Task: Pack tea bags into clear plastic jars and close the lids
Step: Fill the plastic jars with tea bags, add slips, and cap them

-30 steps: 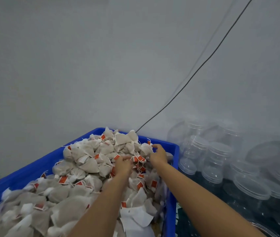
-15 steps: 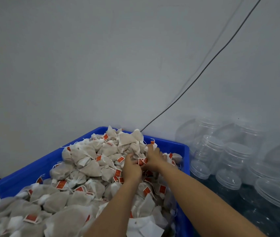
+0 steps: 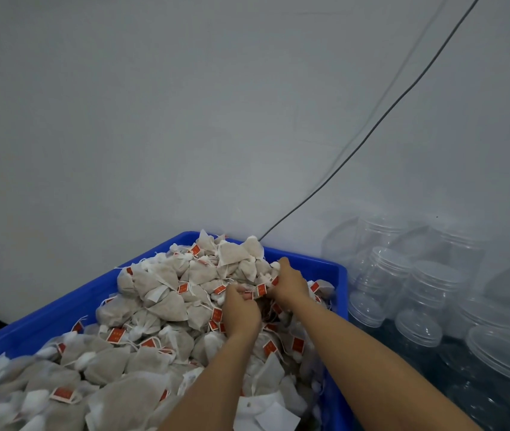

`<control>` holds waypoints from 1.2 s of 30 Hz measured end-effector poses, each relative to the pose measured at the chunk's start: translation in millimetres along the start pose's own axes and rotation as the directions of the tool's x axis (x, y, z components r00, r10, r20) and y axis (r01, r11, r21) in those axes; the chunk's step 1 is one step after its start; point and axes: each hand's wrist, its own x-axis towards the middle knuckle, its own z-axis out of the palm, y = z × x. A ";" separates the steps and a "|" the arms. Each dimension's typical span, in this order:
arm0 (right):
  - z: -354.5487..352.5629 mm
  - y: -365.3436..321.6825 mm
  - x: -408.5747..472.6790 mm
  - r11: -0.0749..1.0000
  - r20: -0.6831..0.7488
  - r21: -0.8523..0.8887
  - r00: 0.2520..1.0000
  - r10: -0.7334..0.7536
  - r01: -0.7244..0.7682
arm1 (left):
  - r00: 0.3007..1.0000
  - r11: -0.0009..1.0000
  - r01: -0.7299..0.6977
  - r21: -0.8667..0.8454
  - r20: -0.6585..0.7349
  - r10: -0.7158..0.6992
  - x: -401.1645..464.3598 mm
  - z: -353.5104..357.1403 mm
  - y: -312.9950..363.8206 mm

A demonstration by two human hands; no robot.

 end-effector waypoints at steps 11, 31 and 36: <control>-77.3 -14.9 -21.6 0.924 0.182 0.369 0.967 -0.177 0.100 | 0.773 0.706 0.590 -0.392 0.527 -0.353 -2.4 -7.6 16.5; -132.3 -36.4 -65.8 0.819 0.358 0.571 0.915 -0.186 -0.057 | 0.595 0.378 0.733 -0.566 0.802 0.047 -13.1 -17.0 60.9; -168.5 -42.0 -90.0 0.828 0.275 0.550 0.960 -0.058 -0.108 | 0.560 0.475 0.713 -0.516 0.826 0.056 -47.4 -18.9 95.0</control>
